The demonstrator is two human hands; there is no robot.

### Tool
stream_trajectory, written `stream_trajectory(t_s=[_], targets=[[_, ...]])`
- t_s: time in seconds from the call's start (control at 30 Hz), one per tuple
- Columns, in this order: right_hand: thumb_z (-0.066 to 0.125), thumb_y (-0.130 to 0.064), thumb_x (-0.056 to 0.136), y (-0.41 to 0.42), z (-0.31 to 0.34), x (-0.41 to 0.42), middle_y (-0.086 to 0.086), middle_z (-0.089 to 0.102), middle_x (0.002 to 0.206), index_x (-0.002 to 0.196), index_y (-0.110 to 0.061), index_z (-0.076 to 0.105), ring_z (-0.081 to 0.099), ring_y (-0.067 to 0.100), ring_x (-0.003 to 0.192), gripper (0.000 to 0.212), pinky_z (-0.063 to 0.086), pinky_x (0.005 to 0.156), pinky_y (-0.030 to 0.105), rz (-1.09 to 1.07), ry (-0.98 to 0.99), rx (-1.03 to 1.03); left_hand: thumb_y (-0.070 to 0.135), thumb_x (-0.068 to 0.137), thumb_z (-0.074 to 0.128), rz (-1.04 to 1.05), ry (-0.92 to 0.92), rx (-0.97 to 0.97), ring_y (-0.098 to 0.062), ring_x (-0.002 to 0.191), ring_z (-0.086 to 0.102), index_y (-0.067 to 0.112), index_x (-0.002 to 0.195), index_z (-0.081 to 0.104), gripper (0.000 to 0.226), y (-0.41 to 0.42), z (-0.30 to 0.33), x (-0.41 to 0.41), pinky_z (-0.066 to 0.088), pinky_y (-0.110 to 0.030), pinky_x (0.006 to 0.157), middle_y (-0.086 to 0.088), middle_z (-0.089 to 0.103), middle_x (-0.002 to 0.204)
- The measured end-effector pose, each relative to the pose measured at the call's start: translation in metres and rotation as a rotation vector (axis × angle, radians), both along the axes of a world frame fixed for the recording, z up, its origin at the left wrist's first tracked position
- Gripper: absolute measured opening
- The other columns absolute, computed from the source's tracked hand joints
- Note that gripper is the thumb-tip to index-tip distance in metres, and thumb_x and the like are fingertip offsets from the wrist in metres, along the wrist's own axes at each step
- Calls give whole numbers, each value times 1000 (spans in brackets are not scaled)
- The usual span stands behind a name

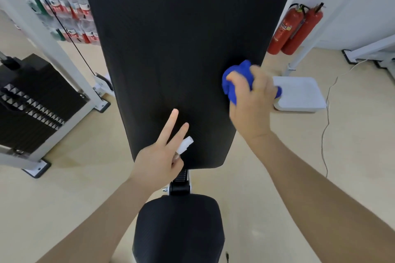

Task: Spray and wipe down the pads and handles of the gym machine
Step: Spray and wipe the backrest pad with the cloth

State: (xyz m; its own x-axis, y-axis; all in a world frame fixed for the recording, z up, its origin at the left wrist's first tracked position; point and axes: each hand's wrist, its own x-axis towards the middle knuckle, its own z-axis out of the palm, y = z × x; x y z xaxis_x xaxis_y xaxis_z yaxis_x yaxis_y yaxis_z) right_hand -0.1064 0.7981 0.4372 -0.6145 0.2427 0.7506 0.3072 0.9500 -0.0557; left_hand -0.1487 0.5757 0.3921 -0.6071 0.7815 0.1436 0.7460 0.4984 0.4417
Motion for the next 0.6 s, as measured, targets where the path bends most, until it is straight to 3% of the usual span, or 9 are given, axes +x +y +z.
stream_trajectory(t_s=[0.13,0.23,0.3,0.37,0.43,0.5,0.6], targets=[[70,-6,63,-35,-64,21,10,39,115,113,-22,49,43,28,89,56,46,68,36,150,-337,178,13,75,54,28,-18,54,-9,41,52,26,134,38,62,-21,1,-12,43,-25,36,10,6,156],[81,-6,50,-43,-68,25,10,52,109,105,-23,62,55,27,82,61,49,71,36,278,-543,268,23,77,37,9,2,34,-7,37,44,24,130,41,54,-37,3,-22,34,-14,37,6,13,155],[75,-4,58,-41,-56,15,9,52,110,109,-23,57,51,26,85,57,43,76,37,315,-504,327,23,75,37,-8,31,42,-8,38,38,22,123,46,49,-44,6,-28,27,-10,39,2,22,151],[59,-4,76,-46,-39,-1,10,44,114,112,-21,51,44,27,90,41,37,79,37,285,-343,335,23,76,40,32,42,88,-16,45,50,21,119,47,44,-47,10,-36,37,-18,39,-3,22,150],[44,-2,85,-59,-27,-23,11,38,114,113,-19,49,40,28,91,33,33,78,37,223,-179,244,23,77,44,130,42,160,-28,72,59,16,122,48,46,-50,12,-42,49,-28,48,-12,18,150],[51,-3,82,-76,-27,-39,9,37,112,113,-19,47,39,27,87,36,35,73,37,208,-114,161,12,78,53,237,14,258,-21,95,49,5,128,45,51,-53,12,-47,49,-30,57,-20,19,150],[53,-6,76,-93,-54,-36,8,39,111,108,-25,58,40,24,78,38,33,66,35,357,-332,276,0,79,62,418,-260,271,-8,78,50,10,142,27,73,-58,8,-53,46,-32,62,-10,36,143]])
